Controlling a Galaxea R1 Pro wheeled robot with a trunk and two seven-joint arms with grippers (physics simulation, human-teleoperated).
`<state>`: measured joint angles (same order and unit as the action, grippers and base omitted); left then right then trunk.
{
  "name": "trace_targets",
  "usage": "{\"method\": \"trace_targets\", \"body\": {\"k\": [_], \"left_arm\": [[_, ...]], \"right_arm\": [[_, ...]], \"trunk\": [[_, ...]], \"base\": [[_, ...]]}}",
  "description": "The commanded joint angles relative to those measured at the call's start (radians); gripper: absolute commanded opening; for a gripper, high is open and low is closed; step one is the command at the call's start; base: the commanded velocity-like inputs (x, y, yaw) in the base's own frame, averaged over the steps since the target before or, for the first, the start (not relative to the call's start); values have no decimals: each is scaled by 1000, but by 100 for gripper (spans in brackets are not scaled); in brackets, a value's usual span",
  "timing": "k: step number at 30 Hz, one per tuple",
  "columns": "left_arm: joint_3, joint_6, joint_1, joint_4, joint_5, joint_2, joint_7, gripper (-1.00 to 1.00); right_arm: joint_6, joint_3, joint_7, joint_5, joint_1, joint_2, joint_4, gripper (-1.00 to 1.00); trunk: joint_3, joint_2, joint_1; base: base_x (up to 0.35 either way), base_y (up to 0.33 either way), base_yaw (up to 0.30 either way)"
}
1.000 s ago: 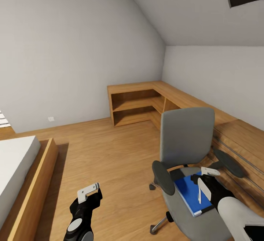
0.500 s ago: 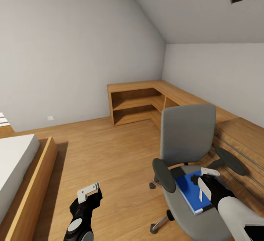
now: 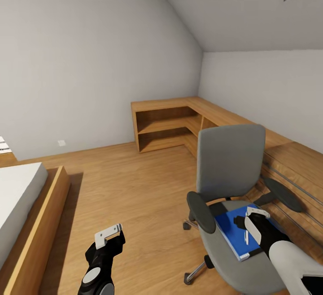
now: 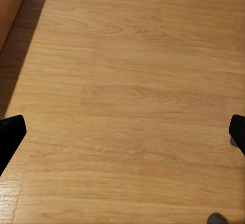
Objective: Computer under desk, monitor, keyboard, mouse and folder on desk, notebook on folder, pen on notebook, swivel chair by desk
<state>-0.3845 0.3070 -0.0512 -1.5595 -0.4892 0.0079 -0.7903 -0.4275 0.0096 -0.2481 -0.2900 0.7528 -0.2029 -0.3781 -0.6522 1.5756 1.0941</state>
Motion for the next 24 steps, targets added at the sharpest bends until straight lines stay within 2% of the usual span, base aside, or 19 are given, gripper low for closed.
{"method": "trace_targets", "body": {"k": [1,16,24], "left_arm": [[-2,4,-1,-1,-4,1,-7,100],[-2,4,-1,-1,-5,0,-7,100],[-2,4,-1,-1,-5,0,-7,100]], "right_arm": [[-6,1,-5,-9,0,-2,-2,100],[-12,-1,-3,-20,-1,-6,-34,100],[-39,-6,65,-60,0,-36,-33,100]], "trunk": [[-1,1,0],[-1,1,0],[-1,1,0]], "base": [[0,0,0],[0,0,0],[0,0,0]]}}
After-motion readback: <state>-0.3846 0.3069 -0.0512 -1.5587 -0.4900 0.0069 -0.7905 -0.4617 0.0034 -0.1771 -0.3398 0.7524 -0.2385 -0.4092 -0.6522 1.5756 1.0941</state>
